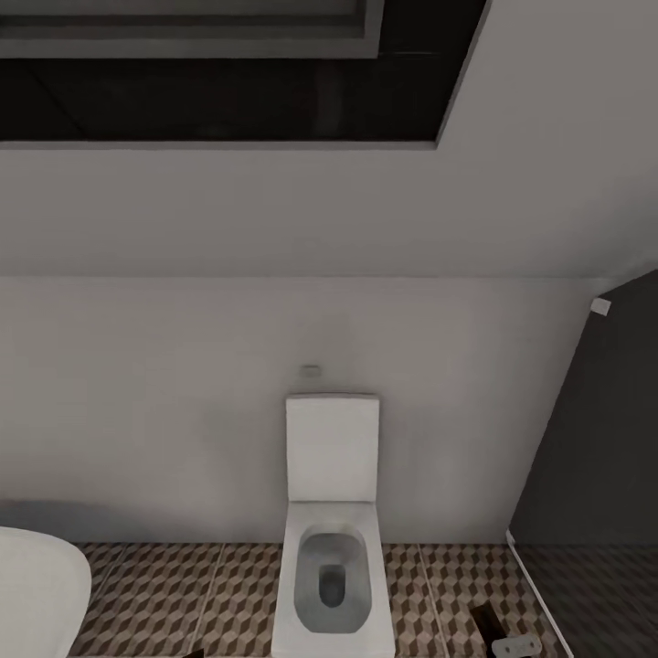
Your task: Take the four mousetraps from the cabinet in the bathroom and place them on the bathroom floor. Make sure all four end up on the same floor surface, and ensure that at least two of them are either under or directly next to the same bathroom sink.
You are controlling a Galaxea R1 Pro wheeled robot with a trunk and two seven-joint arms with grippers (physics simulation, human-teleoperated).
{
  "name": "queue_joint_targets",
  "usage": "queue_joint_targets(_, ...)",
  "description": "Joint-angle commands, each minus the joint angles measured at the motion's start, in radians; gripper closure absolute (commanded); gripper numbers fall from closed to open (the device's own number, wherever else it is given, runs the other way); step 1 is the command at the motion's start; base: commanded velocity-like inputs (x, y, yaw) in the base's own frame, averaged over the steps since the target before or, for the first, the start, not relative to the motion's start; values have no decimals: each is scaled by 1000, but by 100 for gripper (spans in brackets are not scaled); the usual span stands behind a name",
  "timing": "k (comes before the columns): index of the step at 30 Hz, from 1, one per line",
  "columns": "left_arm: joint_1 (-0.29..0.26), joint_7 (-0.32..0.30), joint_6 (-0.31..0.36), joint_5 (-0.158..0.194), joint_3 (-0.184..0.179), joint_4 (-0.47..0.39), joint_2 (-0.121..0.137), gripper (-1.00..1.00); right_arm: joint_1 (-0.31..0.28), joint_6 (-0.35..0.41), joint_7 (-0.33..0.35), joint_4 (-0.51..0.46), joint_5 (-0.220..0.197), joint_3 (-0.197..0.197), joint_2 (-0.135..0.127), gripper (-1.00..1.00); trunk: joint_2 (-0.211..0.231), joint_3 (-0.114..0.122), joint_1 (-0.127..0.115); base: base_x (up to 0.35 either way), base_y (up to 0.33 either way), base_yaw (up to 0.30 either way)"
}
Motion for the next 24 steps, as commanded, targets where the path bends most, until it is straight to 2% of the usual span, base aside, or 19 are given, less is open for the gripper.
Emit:
queue_joint_targets(1, -1, 5, -5, 2, -8, 3, -1, 100, -1, -6, 4, 4, -12, 9, 1, 100, -1, 0, 0, 0, 0, -17)
queue_joint_targets(24, -1, 4, -7, 2, -8, 3, 1, 100, -1, -6, 4, 4, -12, 9, 1, 100, -1, 0, 0, 25, 0, -2)
